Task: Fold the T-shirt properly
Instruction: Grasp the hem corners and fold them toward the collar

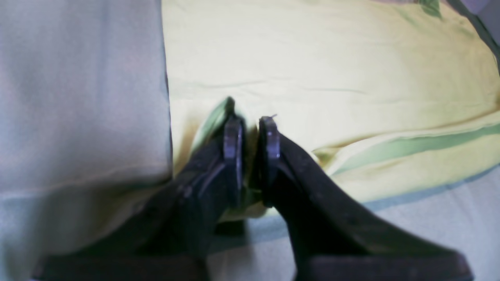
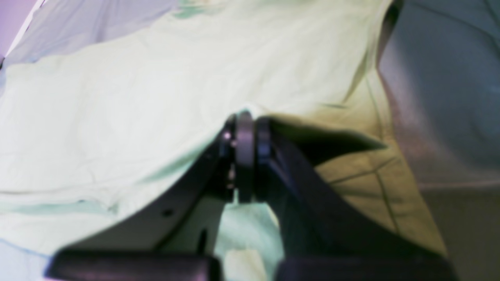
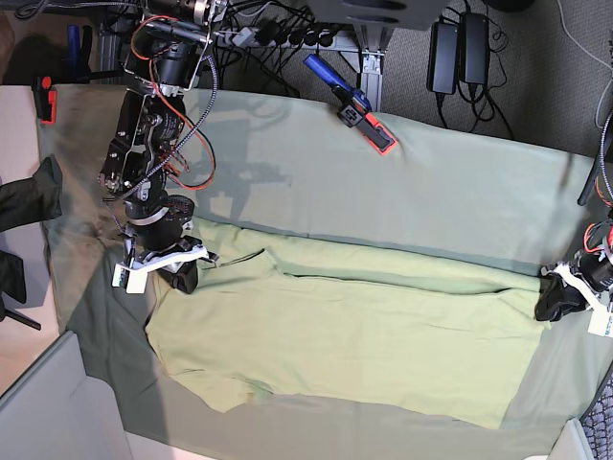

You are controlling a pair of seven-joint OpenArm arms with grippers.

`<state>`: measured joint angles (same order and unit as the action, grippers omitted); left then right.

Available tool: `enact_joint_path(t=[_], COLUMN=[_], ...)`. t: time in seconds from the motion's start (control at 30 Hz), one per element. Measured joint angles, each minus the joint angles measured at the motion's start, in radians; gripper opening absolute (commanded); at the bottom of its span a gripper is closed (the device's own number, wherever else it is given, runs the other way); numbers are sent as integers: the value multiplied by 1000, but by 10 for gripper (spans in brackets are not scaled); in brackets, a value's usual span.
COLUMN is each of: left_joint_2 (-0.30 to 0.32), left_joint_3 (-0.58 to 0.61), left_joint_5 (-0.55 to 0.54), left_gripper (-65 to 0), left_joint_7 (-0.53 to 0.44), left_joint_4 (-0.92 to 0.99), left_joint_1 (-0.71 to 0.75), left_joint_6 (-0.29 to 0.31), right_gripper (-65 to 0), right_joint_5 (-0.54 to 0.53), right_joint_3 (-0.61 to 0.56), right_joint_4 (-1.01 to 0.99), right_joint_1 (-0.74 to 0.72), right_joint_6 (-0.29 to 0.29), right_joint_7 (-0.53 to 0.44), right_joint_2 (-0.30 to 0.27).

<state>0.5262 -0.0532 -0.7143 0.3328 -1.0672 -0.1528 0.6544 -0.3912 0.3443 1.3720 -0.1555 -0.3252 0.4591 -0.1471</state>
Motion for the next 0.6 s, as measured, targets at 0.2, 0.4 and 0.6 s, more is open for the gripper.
enact_joint_path(t=[0.2,0.4,0.6], left_joint_2=[0,0,0], left_joint_3=[0,0,1], left_joint_5=[14,13,14], left_gripper=[-528,-275,-275], left_joint_7=[1,11,11], left_joint_4=[0,0,0], left_joint_1=[0,-6,-14], left_joint_6=[0,0,-16], right_gripper=[-650,-650,-428], right_joint_5=[34,52,53], right_joint_3=[0,-40,-51], right_joint_4=[-14,-120,-158], right_joint_1=[-37,-111,-127], right_joint_6=[0,0,0], right_joint_7=[-9,-17,-28], right_joint_2=[0,0,0])
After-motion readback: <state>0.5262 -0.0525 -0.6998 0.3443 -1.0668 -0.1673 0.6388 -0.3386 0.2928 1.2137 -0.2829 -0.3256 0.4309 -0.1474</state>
